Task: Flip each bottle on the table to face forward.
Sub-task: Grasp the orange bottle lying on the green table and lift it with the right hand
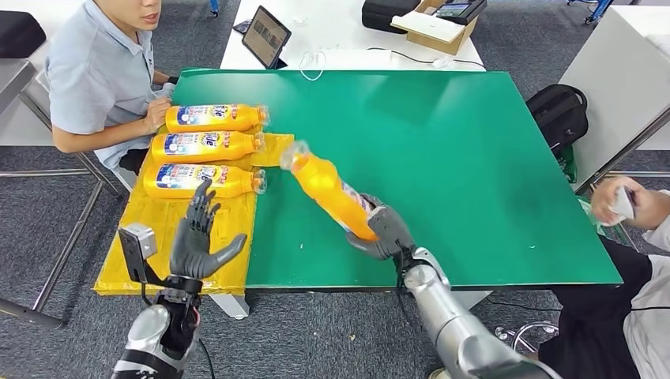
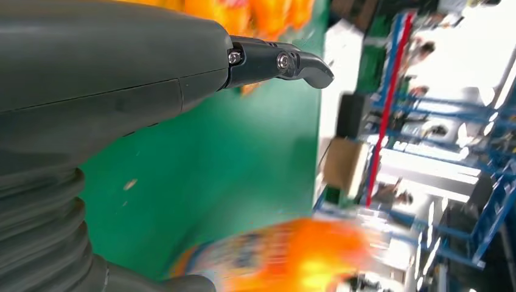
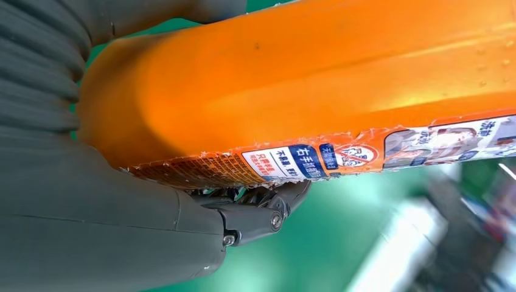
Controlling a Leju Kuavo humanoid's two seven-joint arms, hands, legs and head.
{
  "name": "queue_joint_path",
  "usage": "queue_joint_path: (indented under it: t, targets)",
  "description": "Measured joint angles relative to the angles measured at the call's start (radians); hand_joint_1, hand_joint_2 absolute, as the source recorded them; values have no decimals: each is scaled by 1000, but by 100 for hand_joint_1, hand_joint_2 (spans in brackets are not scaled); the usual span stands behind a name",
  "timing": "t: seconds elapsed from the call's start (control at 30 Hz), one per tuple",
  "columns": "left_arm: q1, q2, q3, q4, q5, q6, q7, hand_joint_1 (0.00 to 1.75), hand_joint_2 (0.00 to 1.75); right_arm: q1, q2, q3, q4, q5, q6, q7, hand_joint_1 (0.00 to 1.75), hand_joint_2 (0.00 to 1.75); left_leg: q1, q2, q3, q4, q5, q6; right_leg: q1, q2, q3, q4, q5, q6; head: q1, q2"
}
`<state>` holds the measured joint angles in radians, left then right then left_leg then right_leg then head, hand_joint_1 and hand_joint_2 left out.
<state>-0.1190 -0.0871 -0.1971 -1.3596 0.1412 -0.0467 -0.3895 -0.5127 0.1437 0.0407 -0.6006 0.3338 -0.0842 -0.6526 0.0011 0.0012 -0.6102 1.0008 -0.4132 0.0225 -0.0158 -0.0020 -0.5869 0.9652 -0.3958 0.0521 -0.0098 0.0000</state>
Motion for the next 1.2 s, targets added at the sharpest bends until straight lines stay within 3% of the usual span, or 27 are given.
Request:
queue_joint_path:
  t: [0.13,0.33,0.53,0.77,1.07,1.17,1.2]
  targets:
    - [43,0,-38,0,-65,-45,-29,0,175,90,37,24,-183,-78,-58,-19,175,175,0,0,-5,0,0,0,0,0,-5,0,0,0,0,0]
    - [59,11,-103,0,-147,-112,-71,0,175,151,70,148,-321,-7,-116,-36,175,175,0,0,-8,0,0,0,0,0,-8,0,0,0,0,0]
    - [44,8,-122,1,-98,-140,-61,0,175,146,101,297,-307,52,-162,-43,175,175,0,0,-8,0,0,-1,0,0,-8,0,0,0,0,0]
    - [7,-24,-117,11,97,-132,-4,0,175,140,135,475,-246,46,-237,-46,175,175,0,0,-8,0,0,-1,0,0,-8,0,0,0,0,0]
    - [15,-29,-105,11,208,-161,11,2,175,116,138,564,-202,-5,-257,-43,175,175,0,0,-8,0,0,-1,0,0,-9,0,0,0,0,0]
    - [17,-29,-104,11,215,-167,11,126,175,109,138,576,-188,-17,-264,-43,169,175,0,0,-8,0,0,-1,0,0,-9,0,0,0,0,0]
    - [18,-29,-104,11,215,-168,11,168,175,107,138,578,-184,-20,-267,-43,136,175,0,0,-8,0,0,-1,0,0,-9,0,0,0,0,0]
